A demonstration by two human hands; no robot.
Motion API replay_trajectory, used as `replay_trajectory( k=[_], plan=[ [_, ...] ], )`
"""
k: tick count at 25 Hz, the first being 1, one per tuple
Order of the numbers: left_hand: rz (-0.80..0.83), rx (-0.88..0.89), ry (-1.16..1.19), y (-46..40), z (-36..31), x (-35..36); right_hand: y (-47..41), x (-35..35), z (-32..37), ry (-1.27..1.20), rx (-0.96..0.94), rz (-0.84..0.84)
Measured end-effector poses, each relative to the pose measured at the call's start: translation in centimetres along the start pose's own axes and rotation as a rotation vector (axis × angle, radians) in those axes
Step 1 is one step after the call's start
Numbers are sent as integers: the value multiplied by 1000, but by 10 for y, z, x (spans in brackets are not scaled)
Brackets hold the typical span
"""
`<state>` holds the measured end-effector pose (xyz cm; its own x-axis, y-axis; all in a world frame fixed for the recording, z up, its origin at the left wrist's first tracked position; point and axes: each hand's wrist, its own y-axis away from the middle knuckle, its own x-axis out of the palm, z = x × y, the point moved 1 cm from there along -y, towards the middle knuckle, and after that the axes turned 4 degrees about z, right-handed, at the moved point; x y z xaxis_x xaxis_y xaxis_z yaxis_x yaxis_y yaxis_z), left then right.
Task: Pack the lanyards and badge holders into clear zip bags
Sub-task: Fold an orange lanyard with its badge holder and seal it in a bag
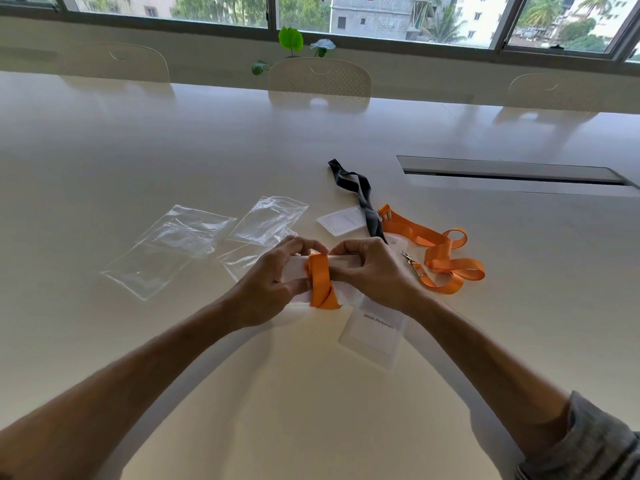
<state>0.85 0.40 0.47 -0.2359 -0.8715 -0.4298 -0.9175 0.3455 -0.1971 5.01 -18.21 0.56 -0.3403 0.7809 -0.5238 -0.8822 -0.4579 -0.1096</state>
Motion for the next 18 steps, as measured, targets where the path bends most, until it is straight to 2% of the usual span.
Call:
replay_trajectory(
  k=[2, 5, 7, 12, 14, 16, 18],
  plan=[
    [-3, -4, -25, -1, 2, 0, 0, -1, -1, -33, 28, 31],
    [31, -19, 6, -2, 4, 2, 0, 5, -2, -44, 8, -73],
    [57, -30, 21, -2, 7, 2, 0, 8, -3, -36, -5, -87],
    [16, -48, 79, -2, 12, -6, 3, -10, 0, 95, -71, 79],
    [-32, -63, 62, -2, 14, -9, 7, -11, -2, 226, -161, 112],
    [-67, -87, 40, -2, 16, -9, 8, -5, -8, 471, -238, 139],
    [-116, -113, -64, -2, 18, -15, 7, -3, -11, 534, -222, 176]
  ],
)
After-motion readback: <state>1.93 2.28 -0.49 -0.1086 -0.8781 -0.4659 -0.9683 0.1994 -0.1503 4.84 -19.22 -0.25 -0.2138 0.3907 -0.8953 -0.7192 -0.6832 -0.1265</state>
